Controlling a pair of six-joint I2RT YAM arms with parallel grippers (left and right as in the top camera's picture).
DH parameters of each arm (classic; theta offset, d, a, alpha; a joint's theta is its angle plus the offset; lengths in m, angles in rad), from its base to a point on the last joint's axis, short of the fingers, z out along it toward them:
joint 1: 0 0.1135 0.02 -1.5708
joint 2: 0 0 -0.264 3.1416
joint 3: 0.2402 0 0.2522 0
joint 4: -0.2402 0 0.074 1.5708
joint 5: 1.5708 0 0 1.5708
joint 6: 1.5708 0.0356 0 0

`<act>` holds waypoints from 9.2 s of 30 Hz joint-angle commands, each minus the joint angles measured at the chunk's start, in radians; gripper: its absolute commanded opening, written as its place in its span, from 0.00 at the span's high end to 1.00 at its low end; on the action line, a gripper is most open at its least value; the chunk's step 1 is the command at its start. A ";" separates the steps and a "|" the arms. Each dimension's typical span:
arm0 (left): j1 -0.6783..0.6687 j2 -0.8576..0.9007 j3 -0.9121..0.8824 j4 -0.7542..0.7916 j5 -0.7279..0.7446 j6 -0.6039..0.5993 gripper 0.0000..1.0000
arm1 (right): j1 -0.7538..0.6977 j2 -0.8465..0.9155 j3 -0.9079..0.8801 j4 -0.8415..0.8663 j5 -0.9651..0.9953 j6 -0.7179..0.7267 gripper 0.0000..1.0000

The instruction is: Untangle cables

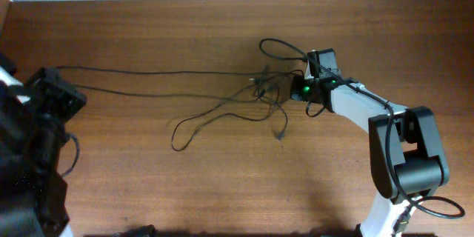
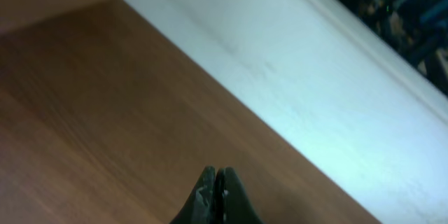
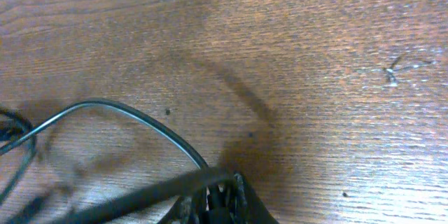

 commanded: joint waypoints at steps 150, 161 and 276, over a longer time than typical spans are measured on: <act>-0.413 0.870 -0.254 0.213 0.186 0.398 0.01 | 0.270 -0.217 0.158 -0.164 -0.488 0.049 0.96; -0.413 0.870 -0.254 0.213 0.186 0.398 0.01 | 0.235 -0.554 0.307 -0.455 -0.381 -0.038 0.96; -0.528 1.074 -0.257 0.277 0.037 0.093 0.95 | -0.090 0.154 0.554 -1.274 -0.120 -0.442 0.22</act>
